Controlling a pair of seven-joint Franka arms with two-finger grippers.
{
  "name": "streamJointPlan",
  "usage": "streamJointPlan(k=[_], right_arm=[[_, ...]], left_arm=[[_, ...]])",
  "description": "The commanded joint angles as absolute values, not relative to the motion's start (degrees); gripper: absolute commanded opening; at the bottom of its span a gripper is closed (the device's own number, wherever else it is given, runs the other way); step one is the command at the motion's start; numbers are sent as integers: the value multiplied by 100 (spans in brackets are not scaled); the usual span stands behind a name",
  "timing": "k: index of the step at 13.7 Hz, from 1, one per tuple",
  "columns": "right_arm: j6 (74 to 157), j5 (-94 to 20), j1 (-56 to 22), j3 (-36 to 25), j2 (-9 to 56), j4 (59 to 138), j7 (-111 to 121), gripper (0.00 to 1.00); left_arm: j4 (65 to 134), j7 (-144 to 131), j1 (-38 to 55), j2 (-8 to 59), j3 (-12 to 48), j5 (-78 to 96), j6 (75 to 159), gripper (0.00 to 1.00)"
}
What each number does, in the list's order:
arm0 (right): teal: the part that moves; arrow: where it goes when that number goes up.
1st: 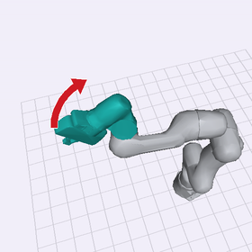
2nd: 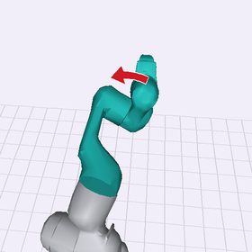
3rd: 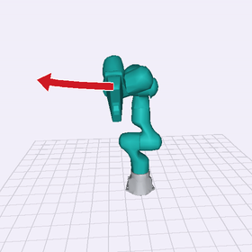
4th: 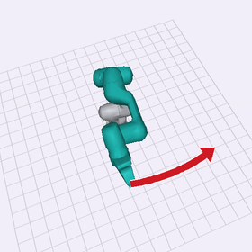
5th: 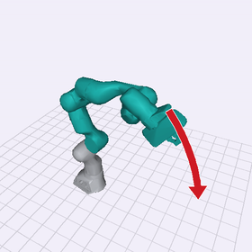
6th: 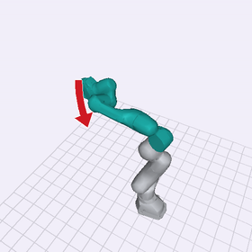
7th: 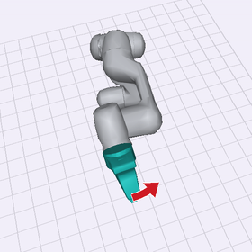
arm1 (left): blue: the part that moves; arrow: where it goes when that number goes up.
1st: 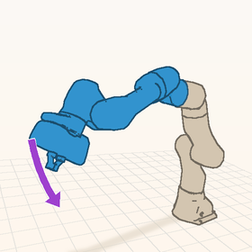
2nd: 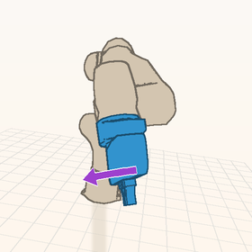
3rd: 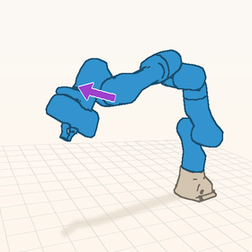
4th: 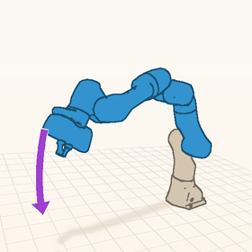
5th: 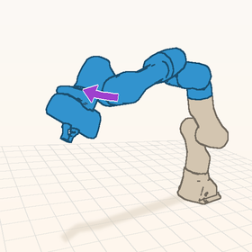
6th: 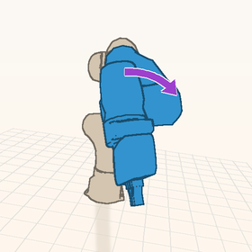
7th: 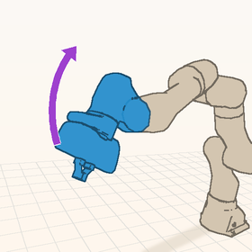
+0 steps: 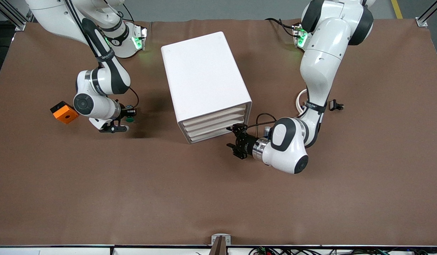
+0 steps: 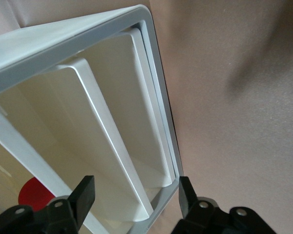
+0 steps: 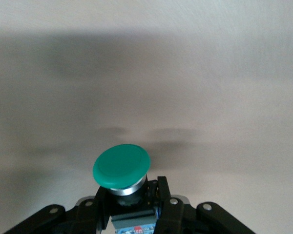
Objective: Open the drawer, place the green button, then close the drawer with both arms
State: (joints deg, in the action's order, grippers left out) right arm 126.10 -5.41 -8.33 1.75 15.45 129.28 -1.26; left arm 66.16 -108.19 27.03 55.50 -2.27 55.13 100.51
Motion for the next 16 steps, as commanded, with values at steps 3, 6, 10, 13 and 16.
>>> streamJointPlan(k=[3,6,10,13,16], right_arm=[[11137,-598,-966,149,1538,11218,913,0],[11065,-580,-1273,149,1660,10470,1116,0],[11074,-580,-1468,149,1845,9679,1160,0],[11074,-554,-1476,149,2065,9230,1160,0],[11083,-536,-1538,149,2311,8825,1160,0]], left_arm=[[6460,-10557,2707,5695,-106,5493,9984,74],[6460,-10407,2707,5774,-18,5519,10002,74],[6460,-10257,2698,5880,52,5801,9984,70],[6451,-10266,2654,5915,185,5809,9810,69],[6460,-10266,2654,5933,219,5862,9739,64]])
